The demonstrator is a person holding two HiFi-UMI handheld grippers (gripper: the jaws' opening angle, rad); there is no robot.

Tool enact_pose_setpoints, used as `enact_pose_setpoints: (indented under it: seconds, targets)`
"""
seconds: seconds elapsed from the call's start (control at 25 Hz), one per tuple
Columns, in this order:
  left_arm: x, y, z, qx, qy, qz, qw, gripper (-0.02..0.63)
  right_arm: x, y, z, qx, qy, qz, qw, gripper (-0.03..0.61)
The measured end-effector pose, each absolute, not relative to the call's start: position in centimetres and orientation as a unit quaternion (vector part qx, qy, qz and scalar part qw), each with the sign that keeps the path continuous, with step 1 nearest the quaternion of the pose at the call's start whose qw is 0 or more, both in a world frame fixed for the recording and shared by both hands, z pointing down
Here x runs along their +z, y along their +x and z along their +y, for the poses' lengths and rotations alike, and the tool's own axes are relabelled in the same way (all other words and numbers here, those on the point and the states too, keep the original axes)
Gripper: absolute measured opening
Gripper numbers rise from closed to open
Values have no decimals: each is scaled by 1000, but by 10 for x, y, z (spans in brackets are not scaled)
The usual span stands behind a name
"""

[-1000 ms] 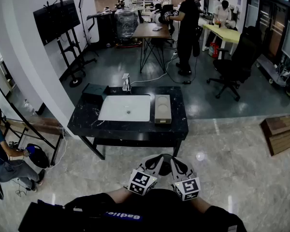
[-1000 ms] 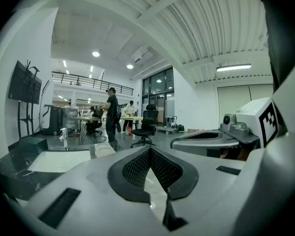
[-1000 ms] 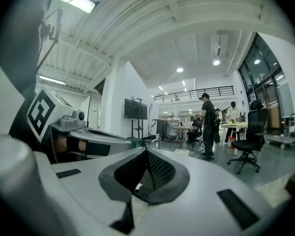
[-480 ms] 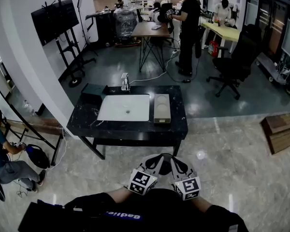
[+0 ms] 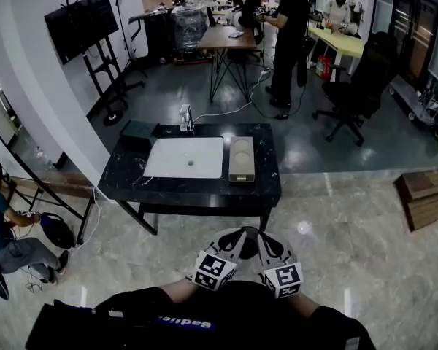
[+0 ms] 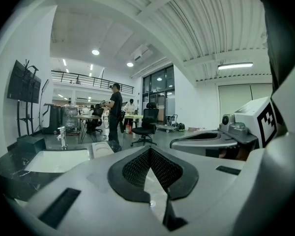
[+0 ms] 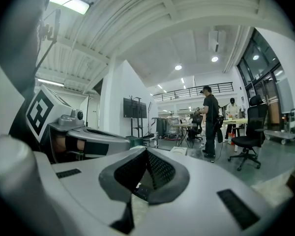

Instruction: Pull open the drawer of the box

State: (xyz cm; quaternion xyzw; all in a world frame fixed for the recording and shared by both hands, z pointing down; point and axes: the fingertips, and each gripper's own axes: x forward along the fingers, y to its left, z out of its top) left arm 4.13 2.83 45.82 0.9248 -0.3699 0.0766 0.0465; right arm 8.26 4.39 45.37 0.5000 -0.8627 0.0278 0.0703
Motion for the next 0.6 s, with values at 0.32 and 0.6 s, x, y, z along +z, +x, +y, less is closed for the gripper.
enact_pose_setpoints:
  seconds: [0.32,0.6]
  targets:
    - [456,69,20,80,918,-387,46,-8,450,114,34,33,493,-867,58,2]
    - [458,107,24,83,911,-400,47,-8,453,149,34,33,475,-878,56,2]
